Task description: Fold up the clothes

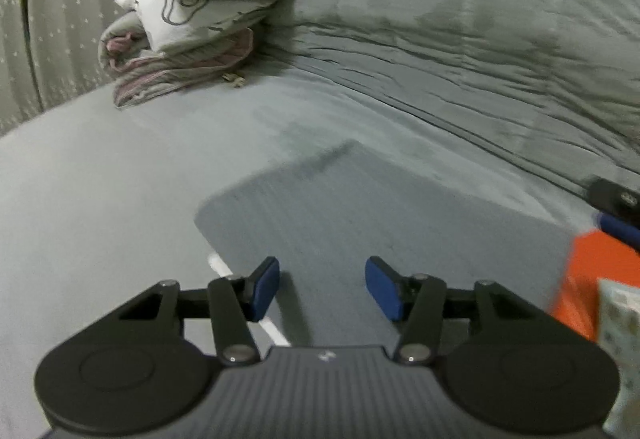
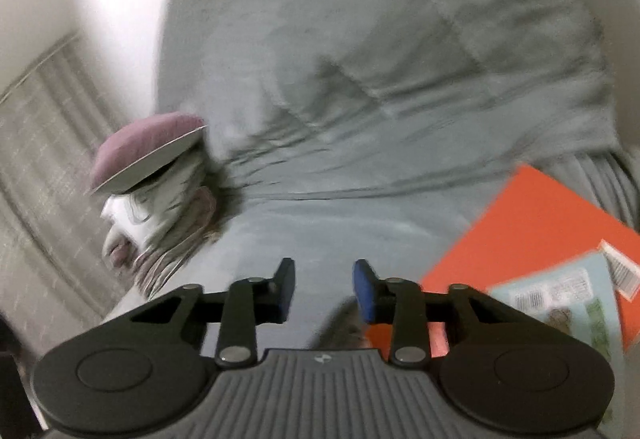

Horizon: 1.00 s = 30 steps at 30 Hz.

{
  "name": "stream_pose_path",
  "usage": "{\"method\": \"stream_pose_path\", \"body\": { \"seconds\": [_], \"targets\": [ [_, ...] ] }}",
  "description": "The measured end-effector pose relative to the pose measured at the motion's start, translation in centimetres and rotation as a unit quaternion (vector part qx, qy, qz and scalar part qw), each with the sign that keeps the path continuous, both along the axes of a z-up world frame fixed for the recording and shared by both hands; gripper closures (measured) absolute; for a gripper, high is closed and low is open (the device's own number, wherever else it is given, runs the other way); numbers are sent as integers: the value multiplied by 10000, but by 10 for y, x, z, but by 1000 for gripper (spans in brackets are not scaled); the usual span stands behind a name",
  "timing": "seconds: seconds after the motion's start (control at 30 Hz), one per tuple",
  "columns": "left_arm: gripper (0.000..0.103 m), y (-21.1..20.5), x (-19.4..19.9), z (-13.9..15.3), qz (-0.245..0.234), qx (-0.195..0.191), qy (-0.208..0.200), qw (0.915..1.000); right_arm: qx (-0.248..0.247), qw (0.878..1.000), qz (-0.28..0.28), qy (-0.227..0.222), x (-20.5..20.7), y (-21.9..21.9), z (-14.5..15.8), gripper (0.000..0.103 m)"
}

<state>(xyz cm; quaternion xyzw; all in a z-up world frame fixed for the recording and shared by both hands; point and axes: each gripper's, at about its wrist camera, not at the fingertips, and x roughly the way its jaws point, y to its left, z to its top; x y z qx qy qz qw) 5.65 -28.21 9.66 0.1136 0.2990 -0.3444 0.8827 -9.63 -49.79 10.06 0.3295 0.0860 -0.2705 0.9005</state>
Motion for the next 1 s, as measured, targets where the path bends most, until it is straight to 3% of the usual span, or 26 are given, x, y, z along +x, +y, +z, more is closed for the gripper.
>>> {"method": "stream_pose_path", "body": {
  "seconds": [0.1, 0.2, 0.3, 0.6, 0.77, 1.0],
  "targets": [
    [53, 3, -9, -5, -44, 31, -95, 9999, -42, 9974, 685, 200, 17, 11, -2, 74],
    [52, 2, -8, -15, -68, 142, -56, 9999, -87, 9927, 1024, 634, 35, 21, -8, 74],
    [52, 3, -8, -21, -82, 105, -59, 9999, -265, 9900, 1015, 941, 45, 28, -12, 75],
    [47, 3, -5, -29, -52, 114, 20, 9999, -478, 9867, 921, 1248, 49, 34, -20, 79],
    [43, 4, -2, -30, -58, 128, 75, 9999, -307, 9889, 731, 1257, 47, 26, -24, 94],
    [43, 5, -1, -30, -59, 126, 112, 9998, -292, 9886, 638, 1333, 47, 23, -26, 102]
  ]
}}
